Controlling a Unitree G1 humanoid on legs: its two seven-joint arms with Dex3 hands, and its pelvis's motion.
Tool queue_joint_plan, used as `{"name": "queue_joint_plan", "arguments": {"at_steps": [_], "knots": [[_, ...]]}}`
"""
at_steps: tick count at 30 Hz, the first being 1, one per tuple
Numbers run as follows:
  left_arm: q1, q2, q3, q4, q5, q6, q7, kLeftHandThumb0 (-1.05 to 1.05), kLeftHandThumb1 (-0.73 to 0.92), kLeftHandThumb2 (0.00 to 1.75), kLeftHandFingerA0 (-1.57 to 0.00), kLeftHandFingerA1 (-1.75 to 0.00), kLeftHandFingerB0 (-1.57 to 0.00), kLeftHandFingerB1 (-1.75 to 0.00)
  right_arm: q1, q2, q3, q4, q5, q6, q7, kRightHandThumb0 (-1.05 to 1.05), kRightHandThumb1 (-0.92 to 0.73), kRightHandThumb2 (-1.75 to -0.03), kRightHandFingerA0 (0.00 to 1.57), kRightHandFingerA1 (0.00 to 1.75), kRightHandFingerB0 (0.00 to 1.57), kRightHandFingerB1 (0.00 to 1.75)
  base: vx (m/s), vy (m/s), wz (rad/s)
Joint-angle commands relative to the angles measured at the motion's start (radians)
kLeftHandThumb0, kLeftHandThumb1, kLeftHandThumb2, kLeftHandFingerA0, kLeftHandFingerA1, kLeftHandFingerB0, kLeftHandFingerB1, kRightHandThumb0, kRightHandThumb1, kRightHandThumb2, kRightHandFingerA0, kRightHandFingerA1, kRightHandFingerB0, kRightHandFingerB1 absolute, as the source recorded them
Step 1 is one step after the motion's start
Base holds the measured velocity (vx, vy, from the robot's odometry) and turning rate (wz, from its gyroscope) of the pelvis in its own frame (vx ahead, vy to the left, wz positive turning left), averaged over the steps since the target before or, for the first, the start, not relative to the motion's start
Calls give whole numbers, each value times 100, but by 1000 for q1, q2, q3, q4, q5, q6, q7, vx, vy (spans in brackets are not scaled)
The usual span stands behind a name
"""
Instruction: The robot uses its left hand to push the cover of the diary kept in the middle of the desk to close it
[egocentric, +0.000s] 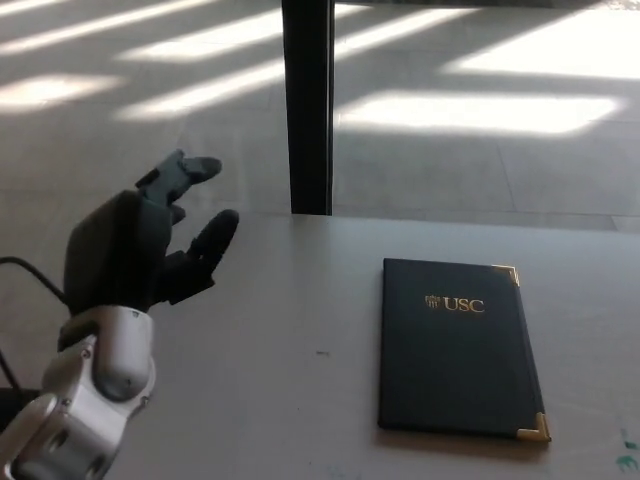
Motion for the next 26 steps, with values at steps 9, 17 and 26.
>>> {"name": "queue_joint_plan", "arguments": {"at_steps": [9, 17, 26], "knots": [[470, 5, 1084, 503, -629, -139, -129, -66, 92, 70, -62, -48, -43, -44, 12, -8, -9, -19, 23, 14, -21, -90, -92, -68, 74, 77, 74, 64, 0, 0, 0], [529, -23, 1082, 755, -596, -107, -151, -71, 89, 74, -86, -164, -39, -42, 13, 2, -13, -44, 32, 18, -27, -89, -92, -68, 71, 78, 70, 62, 0, 0, 0], [501, -21, 1080, 867, -536, -103, -185, -73, 92, 70, -93, -146, -58, -57, 13, -8, -8, -17, 24, -1, -6, -89, -92, -70, 71, 78, 67, 63, 0, 0, 0]]}}
